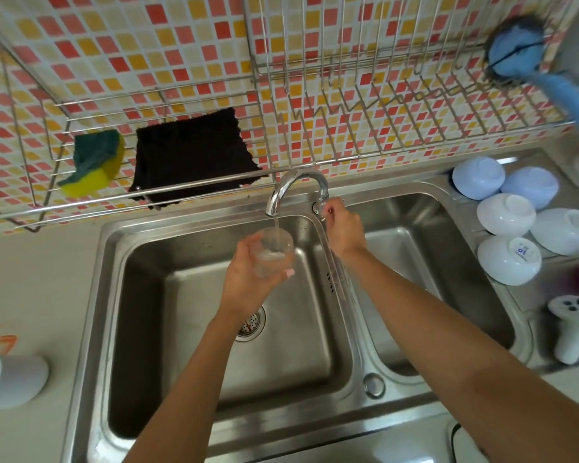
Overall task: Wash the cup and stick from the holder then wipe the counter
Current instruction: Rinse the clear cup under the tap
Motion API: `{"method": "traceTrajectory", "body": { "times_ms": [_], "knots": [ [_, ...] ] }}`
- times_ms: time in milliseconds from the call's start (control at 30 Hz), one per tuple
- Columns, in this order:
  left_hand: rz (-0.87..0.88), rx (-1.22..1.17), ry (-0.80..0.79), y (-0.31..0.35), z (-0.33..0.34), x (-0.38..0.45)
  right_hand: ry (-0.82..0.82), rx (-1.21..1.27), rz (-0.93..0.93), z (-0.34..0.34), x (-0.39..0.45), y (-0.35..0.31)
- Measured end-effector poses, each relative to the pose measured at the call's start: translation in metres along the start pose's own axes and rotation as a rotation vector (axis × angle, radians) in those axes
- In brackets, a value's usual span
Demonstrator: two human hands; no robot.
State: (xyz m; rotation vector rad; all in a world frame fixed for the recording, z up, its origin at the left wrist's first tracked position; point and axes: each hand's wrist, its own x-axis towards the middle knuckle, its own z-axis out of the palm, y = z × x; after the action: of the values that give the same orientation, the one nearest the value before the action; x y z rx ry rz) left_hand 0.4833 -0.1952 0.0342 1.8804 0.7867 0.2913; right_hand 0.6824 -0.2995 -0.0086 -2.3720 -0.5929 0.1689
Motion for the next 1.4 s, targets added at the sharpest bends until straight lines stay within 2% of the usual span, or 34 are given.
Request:
{"method": "traceTrajectory", "body": {
  "times_ms": [133, 500, 767, 933, 1100, 1267, 1400],
  "knots": [
    [0.018, -0.051, 0.003, 0.003, 0.003, 0.002, 0.034, 0.126, 0.062, 0.002, -0.001, 0.003],
    [0.057, -0.099, 0.079, -0.001, -0.008, -0.013, 0.023, 0.182, 0.124, -0.001, -0.013, -0.006],
    [0.028, -0.059, 0.103, -0.032, -0.017, -0.038, 0.125, 0.187, 0.065, -0.001, -0.087, -0.003],
    [0.015, 0.027, 0.094, -0.079, -0.017, -0.068, -0.007, 0.015, -0.111, 0.035, -0.160, 0.022],
    [-0.011, 0.244, 0.069, -0.113, -0.014, -0.103, -0.366, -0.310, -0.262, 0.063, -0.222, 0.041],
    [-0.022, 0.472, 0.070, -0.127, -0.014, -0.120, -0.456, -0.434, -0.276, 0.067, -0.236, 0.043],
    [0.061, 0.718, 0.049, -0.131, -0.018, -0.122, -0.489, -0.459, -0.265, 0.065, -0.236, 0.042]
  ]
}}
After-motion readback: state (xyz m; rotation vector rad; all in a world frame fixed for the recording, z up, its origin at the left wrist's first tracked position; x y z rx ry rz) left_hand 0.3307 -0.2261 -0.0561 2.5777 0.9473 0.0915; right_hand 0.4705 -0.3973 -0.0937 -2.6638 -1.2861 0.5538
